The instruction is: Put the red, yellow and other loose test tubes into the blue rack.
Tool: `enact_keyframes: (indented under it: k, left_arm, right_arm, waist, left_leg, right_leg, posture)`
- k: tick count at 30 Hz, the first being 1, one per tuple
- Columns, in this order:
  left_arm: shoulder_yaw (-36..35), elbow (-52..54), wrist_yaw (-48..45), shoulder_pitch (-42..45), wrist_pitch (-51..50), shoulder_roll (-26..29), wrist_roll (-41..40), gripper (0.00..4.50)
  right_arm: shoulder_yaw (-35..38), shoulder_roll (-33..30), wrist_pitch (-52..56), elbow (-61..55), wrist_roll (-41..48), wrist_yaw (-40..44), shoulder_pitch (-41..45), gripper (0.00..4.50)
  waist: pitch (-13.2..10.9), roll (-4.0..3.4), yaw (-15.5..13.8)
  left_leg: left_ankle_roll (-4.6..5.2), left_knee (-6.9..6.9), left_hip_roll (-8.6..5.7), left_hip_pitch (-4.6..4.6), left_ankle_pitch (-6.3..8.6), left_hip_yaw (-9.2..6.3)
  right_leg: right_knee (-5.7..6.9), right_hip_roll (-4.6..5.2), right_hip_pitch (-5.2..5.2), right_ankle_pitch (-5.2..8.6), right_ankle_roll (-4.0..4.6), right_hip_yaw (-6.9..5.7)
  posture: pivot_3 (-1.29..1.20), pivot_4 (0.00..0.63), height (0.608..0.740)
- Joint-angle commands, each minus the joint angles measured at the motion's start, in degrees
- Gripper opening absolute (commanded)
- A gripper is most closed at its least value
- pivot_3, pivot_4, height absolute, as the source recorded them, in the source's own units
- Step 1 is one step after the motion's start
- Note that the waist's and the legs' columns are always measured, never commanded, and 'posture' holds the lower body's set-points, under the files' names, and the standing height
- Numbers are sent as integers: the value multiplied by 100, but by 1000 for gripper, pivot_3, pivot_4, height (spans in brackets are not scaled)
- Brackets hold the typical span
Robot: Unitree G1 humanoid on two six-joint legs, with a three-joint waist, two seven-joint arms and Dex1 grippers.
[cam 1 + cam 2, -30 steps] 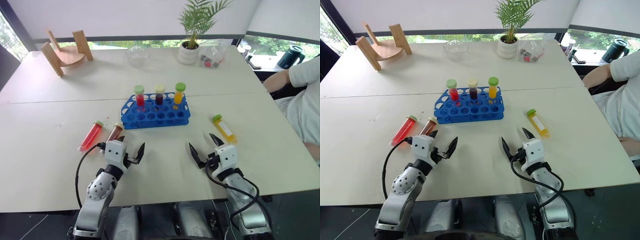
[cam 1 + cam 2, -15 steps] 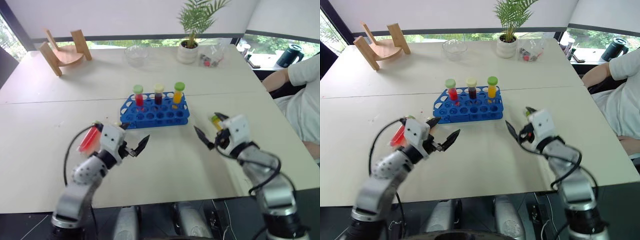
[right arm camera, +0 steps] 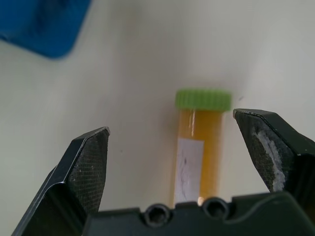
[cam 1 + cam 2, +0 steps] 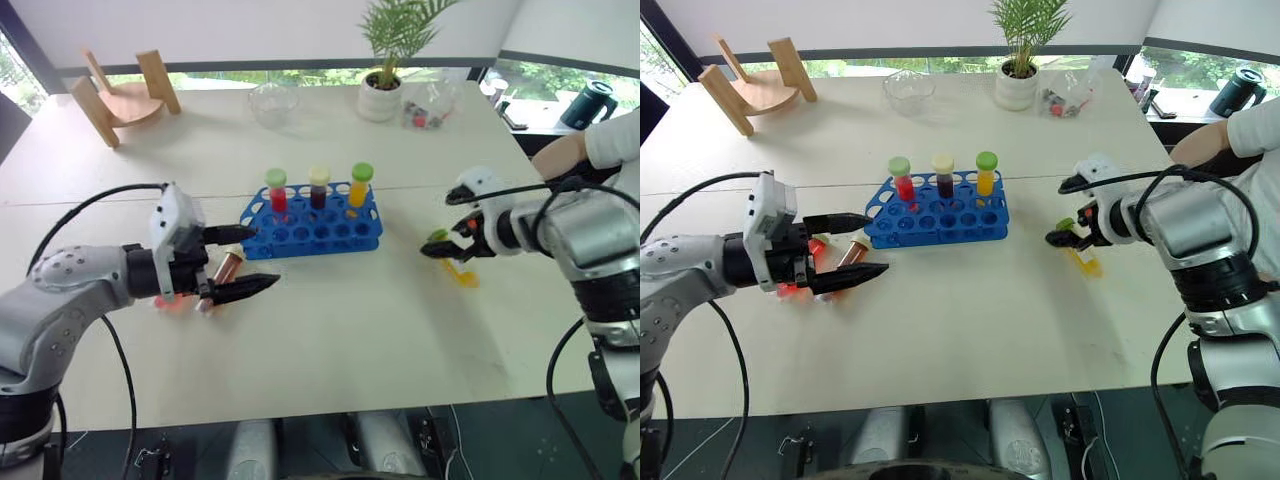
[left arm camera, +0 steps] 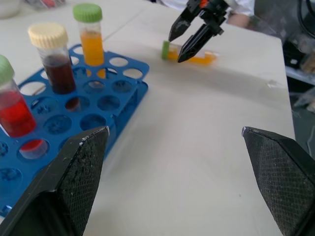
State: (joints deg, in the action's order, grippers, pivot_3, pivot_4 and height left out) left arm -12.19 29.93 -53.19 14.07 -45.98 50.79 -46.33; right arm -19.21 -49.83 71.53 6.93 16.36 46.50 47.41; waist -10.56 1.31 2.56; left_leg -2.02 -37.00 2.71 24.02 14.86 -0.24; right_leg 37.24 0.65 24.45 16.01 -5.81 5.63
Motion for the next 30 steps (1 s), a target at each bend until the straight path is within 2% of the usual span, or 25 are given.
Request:
enact_keyframes:
  k: [1,4,8,10,13,15,18,21,25,30]
  left_arm:
    - [-153,86,-146,-29,91,153,-72,4470]
    - [-269,99,-127,-5,124,208,-88,4500]
    - [-349,88,-101,20,154,243,-100,4500]
    - [-363,84,-92,3,204,267,-33,4500]
    - [-442,72,-50,-7,209,267,-47,4500]
    - [-530,50,-16,-26,219,284,-43,4500]
    - [-658,18,81,-60,207,267,-79,4500]
    - [-683,8,154,-55,182,243,-123,4500]
    - [-605,-5,284,71,138,185,-182,4500]
    - [-479,-33,340,240,104,179,-206,4500]
  right_arm:
    - [-307,60,-504,664,-314,307,348,4500]
    - [-501,207,-852,1250,-529,532,553,3675]
    - [-607,331,-1129,1614,-749,835,709,1601]
    - [-586,357,-1112,1606,-795,965,757,840]
    - [-208,426,-1020,1308,-629,1062,838,830]
    - [537,668,-799,928,-226,901,953,830]
    - [2046,1405,-1318,-122,496,287,654,830]
    - [3000,2310,-2238,-1127,1025,-220,48,830]
    - [3342,3514,-3595,-1612,1189,-844,-784,830]
    - [2912,4201,-5340,-1157,769,-854,-1444,830]
  waist:
    - [0,0,8]
    - [0,0,16]
    - [0,1,20]
    - [0,1,24]
    - [0,0,29]
    - [-5,-8,55]
    - [-10,-15,78]
    - [-8,-13,43]
    - [-3,-5,-14]
    - [-6,-10,8]
  left_leg:
    - [-1,-5,0,8,0,-1]
    - [-5,-13,1,7,-3,3]
    - [-8,-19,1,4,-5,5]
    - [-8,-19,2,2,-5,5]
    - [-8,-16,3,-1,-5,4]
    - [-8,-14,3,-1,-5,4]
    - [-9,-13,2,2,-5,1]
    - [-9,-10,3,5,-5,-14]
    - [-16,-15,0,5,-9,-13]
    - [-44,-21,-4,3,-25,-2]
  right_leg:
    - [2,0,6,-1,0,-1]
    - [3,0,6,-2,1,0]
    - [9,-1,4,-2,1,0]
    - [11,-1,4,-2,1,0]
    - [16,-3,4,-2,0,0]
    - [20,-3,6,-2,0,0]
    - [37,-3,13,-3,0,1]
    - [41,-7,12,-2,1,-8]
    - [40,2,5,-3,-1,-11]
    - [41,5,3,-13,-16,-1]
  posture:
    - [0,150,740]
    - [0,150,740]
    - [0,150,740]
    - [0,150,740]
    - [0,150,740]
    - [0,150,740]
    - [0,150,740]
    - [0,150,740]
    - [0,150,740]
    - [0,150,740]
